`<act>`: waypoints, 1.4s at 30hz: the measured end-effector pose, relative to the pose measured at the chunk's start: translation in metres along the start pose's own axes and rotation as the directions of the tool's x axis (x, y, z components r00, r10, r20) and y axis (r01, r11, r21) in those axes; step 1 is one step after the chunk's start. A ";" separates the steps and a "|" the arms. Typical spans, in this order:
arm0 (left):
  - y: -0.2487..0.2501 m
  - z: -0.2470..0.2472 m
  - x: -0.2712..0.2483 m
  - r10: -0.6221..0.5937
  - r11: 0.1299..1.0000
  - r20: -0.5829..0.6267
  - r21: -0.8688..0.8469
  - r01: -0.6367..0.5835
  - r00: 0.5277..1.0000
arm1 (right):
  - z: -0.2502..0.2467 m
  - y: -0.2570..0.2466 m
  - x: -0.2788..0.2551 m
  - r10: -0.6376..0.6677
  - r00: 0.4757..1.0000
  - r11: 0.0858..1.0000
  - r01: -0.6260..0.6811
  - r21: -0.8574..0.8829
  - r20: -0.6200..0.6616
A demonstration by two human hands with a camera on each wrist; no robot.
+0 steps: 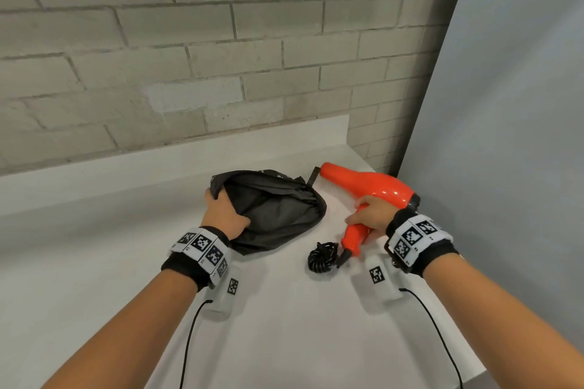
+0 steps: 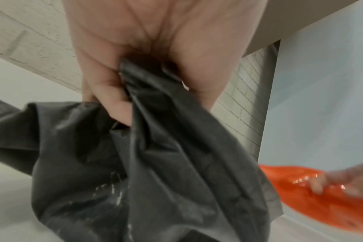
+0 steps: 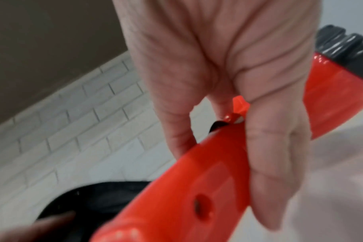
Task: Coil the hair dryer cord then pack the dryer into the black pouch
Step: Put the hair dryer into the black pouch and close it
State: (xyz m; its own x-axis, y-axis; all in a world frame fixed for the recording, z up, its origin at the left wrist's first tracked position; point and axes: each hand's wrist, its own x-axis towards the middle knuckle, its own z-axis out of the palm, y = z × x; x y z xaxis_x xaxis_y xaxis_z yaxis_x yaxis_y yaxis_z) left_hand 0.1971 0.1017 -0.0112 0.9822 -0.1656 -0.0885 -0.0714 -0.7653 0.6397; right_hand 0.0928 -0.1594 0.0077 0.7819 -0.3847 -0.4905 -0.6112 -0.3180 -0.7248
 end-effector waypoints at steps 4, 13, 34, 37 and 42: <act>0.004 0.001 -0.001 0.033 0.998 0.031 0.048 -0.034 0.999 | -0.020 -0.019 -0.015 -0.139 0.972 0.929 0.195 0.316 -0.189; 0.020 0.008 -0.008 0.056 0.998 0.382 -0.038 -0.044 0.922 | -0.013 -0.043 -0.035 -0.444 0.695 0.634 0.690 0.350 -0.566; 0.046 -0.038 -0.002 0.179 0.912 0.182 -0.400 -0.093 0.967 | 0.027 0.001 -0.024 -0.762 0.646 0.569 0.641 -0.514 -0.038; 0.045 -0.051 -0.002 0.164 0.949 0.375 -0.313 -0.042 0.912 | 0.023 0.005 -0.019 -0.740 0.672 0.562 0.617 -0.552 -0.002; 0.048 -0.061 0.003 0.163 0.964 0.165 -0.239 -0.121 0.973 | 0.022 0.003 -0.017 -0.753 0.655 0.483 0.611 -0.627 0.058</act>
State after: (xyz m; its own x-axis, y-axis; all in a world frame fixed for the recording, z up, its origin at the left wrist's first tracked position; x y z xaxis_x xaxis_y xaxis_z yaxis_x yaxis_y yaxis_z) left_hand 0.2077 0.1024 0.0656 0.9150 -0.3888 -0.1077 -0.1465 -0.5689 0.8092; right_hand 0.0803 -0.1351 0.0029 0.9797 0.0376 0.1969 0.1055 -0.9321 -0.3466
